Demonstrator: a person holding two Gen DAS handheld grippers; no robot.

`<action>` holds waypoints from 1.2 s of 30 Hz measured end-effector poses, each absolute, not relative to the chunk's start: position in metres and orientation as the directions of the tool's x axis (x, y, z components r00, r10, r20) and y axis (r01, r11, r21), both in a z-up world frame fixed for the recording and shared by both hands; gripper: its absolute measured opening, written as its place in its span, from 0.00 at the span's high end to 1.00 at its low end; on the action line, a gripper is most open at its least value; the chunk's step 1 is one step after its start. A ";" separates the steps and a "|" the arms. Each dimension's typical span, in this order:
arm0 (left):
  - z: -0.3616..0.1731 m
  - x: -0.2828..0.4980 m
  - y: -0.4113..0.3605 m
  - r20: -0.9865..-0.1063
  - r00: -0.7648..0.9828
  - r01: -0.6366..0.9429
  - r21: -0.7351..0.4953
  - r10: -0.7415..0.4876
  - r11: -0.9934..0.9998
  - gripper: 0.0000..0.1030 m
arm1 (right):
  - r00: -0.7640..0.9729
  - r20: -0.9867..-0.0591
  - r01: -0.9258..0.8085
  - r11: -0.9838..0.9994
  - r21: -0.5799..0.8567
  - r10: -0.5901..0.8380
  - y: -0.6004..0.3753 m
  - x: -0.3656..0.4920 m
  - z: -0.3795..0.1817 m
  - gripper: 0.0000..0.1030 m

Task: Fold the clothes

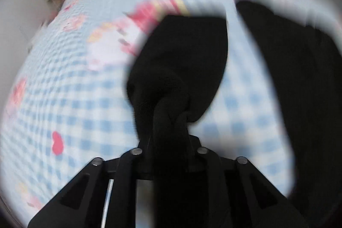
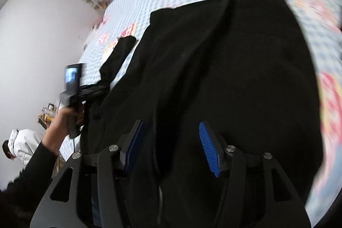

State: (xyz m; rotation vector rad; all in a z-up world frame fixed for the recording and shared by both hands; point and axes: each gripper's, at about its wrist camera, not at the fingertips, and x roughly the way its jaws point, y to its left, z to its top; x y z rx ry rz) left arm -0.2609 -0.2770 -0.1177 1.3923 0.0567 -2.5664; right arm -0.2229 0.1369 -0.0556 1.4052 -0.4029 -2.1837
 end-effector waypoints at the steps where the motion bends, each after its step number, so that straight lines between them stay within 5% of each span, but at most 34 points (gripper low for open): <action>1: -0.097 -0.244 -0.300 -0.796 -0.575 0.286 0.018 -0.187 -0.958 0.86 | -0.333 -0.751 0.271 -0.821 0.503 -0.570 0.128 -0.232 -0.054 0.46; 5: -0.069 -0.153 -0.398 -0.777 -0.582 0.557 -0.169 -0.238 -0.813 0.89 | -0.355 -0.746 0.358 -0.819 0.449 -0.564 0.108 -0.250 -0.053 0.46; 10: -0.096 -0.096 -0.439 -0.877 -0.402 0.686 -0.097 -0.265 -0.721 0.72 | -0.350 -0.776 0.295 -0.848 0.440 -0.524 0.128 -0.260 -0.073 0.46; 12: -0.068 -0.090 -0.427 -0.808 -0.459 0.716 -0.091 -0.369 -0.692 0.52 | -0.351 -0.786 0.263 -0.859 0.439 -0.509 0.141 -0.263 -0.077 0.46; 15: -0.032 -0.119 -0.382 -0.701 -0.519 0.724 -0.056 -0.490 -0.688 0.47 | -0.404 -0.766 0.229 -0.866 0.444 -0.500 0.158 -0.279 -0.065 0.44; 16: -0.022 -0.136 -0.359 -0.665 -0.550 0.708 -0.049 -0.506 -0.704 0.44 | -0.423 -0.757 0.219 -0.866 0.449 -0.499 0.162 -0.287 -0.060 0.36; 18: -0.015 -0.189 -0.314 -0.651 -0.654 0.584 -0.110 -0.385 -0.804 0.35 | -0.442 -0.743 0.207 -0.863 0.461 -0.503 0.164 -0.311 -0.053 0.28; 21: -0.027 -0.271 -0.248 -0.679 -0.711 0.413 -0.195 -0.181 -0.890 0.34 | -0.415 -0.777 0.215 -0.881 0.422 -0.474 0.158 -0.343 -0.055 0.27; 24: -0.069 -0.352 -0.198 -0.750 -0.654 0.240 -0.333 0.101 -0.912 0.31 | -0.354 -0.838 0.169 -0.909 0.381 -0.417 0.147 -0.370 -0.079 0.27; 27: -0.125 -0.404 -0.152 -0.842 -0.512 0.157 -0.284 0.168 -0.946 0.31 | -0.300 -0.863 0.136 -0.914 0.383 -0.407 0.144 -0.381 -0.102 0.25; 29: -0.149 -0.407 -0.133 -0.881 -0.456 0.104 -0.195 0.128 -0.975 0.35 | -0.297 -0.848 0.162 -0.898 0.408 -0.439 0.141 -0.384 -0.110 0.37; 30: -0.159 -0.406 -0.126 -0.896 -0.433 0.081 -0.144 0.095 -0.986 0.69 | -0.302 -0.840 0.188 -0.892 0.411 -0.450 0.138 -0.386 -0.112 0.69; 31: -0.162 -0.403 -0.125 -0.899 -0.430 0.073 -0.119 0.076 -0.990 0.84 | -0.304 -0.838 0.220 -0.890 0.400 -0.452 0.135 -0.388 -0.112 0.80; 36: -0.129 -0.378 -0.170 -0.839 -0.544 0.174 -0.115 0.002 -0.978 0.92 | -0.318 -0.710 0.435 -0.762 0.479 -0.628 0.115 -0.390 -0.070 0.86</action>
